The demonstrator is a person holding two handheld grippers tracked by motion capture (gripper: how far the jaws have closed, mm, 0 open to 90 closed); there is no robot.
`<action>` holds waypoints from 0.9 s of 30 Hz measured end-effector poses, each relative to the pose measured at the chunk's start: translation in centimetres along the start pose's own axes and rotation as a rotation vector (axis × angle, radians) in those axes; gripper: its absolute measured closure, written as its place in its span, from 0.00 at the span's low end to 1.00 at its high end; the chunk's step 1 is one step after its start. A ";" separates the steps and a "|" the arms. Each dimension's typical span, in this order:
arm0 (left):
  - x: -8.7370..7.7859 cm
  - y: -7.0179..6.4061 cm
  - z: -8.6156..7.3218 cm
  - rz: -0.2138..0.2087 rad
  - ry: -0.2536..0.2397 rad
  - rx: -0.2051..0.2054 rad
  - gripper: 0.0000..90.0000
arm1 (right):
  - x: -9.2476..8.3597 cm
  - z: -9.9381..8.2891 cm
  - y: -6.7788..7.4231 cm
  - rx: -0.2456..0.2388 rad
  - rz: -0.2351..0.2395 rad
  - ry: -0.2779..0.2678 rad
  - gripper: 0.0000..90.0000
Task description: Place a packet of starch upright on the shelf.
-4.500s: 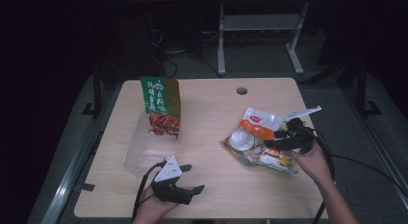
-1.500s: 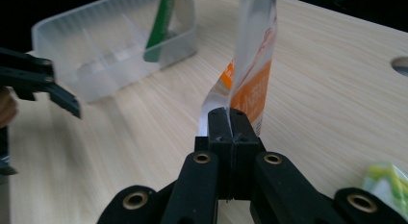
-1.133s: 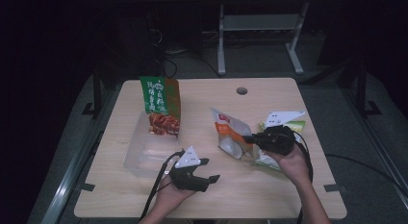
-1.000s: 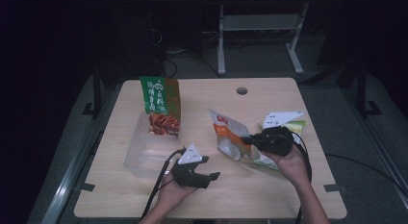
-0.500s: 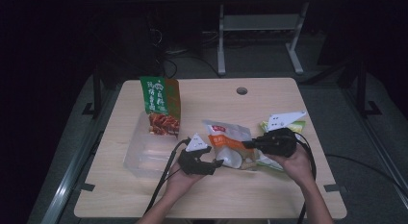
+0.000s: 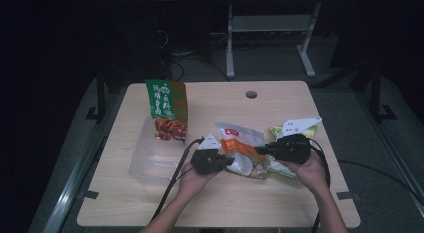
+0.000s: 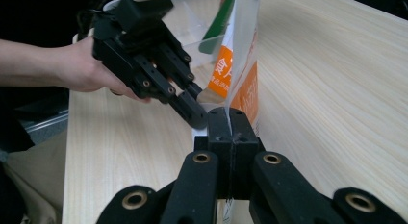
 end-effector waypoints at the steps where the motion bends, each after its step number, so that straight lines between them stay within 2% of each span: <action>1: -0.1 0.0 0.1 0.002 -0.003 0.000 0.97 | 0.0 -0.1 -0.1 0.007 0.001 -0.003 1.00; 9: -0.1 -0.5 0.0 0.035 -0.005 0.043 0.99 | -0.1 -0.3 -0.6 0.028 -0.020 -0.014 0.99; 14: -0.1 -0.5 0.0 0.041 -0.007 0.051 1.00 | 0.0 -0.4 -0.8 0.038 -0.028 -0.019 0.96; 15: -0.1 -0.5 0.0 0.045 -0.005 0.056 1.00 | 0.3 -0.6 -0.9 0.058 -0.033 -0.011 0.92; 20: -0.1 -0.7 0.0 0.051 -0.008 0.060 1.00 | 1.3 -1.1 -1.0 0.061 -0.044 0.013 0.86; 21: -0.1 -0.8 0.0 0.052 -0.007 0.059 1.00 | 2.0 -1.2 -0.9 0.068 -0.045 0.046 0.86; 25: -0.2 -0.8 -0.1 0.051 -0.008 0.062 1.00 | 2.7 -1.2 -0.7 0.060 -0.046 0.054 0.87; 27: -0.3 -0.9 -0.1 0.050 -0.006 0.069 1.00 | 2.9 -1.1 -0.6 0.057 -0.049 0.061 0.91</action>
Point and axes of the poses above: each handheld gripper's, and its own axes: x roughly forward along the jaws, z roughly out of its top, y roughly to its left, the point moved 5 cm from there along x, roughly forward along the jaws, and after that the axes turned 2 degrees about y, right-handed, at the moved point
